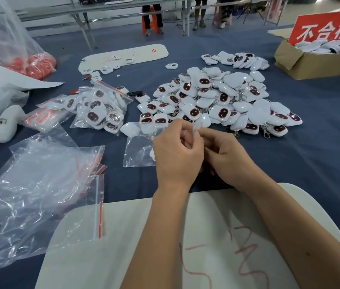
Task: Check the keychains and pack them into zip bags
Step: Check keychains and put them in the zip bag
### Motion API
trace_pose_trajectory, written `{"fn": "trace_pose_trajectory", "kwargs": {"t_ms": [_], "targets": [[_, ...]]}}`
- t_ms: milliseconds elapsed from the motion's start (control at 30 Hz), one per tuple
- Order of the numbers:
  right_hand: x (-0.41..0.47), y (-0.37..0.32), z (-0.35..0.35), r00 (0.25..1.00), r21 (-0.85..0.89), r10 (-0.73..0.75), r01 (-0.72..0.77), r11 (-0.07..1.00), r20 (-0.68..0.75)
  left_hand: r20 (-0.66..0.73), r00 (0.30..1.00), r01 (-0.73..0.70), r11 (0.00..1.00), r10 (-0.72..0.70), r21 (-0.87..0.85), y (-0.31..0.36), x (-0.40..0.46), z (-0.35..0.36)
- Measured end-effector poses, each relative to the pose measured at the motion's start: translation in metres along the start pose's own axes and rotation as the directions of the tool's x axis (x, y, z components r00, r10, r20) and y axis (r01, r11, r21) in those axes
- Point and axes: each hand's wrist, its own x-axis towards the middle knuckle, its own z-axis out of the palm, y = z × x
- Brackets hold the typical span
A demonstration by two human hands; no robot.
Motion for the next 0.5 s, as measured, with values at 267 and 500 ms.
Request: {"fn": "trace_pose_trajectory", "kwargs": {"t_ms": [267,500], "targets": [[0.003,-0.006,-0.0026,0.979,-0.185,0.144,-0.116,0.976,0.147,-0.006,0.999,-0.051,0.998,0.051,0.025,0.002,-0.0019,0.0009],[-0.0014,-0.0068,0.0052,0.978,-0.263,-0.016,-0.041,0.964,-0.21,-0.001,0.997,0.075,0.997,-0.075,0.024,-0.0043,-0.0015,0.0047]]}}
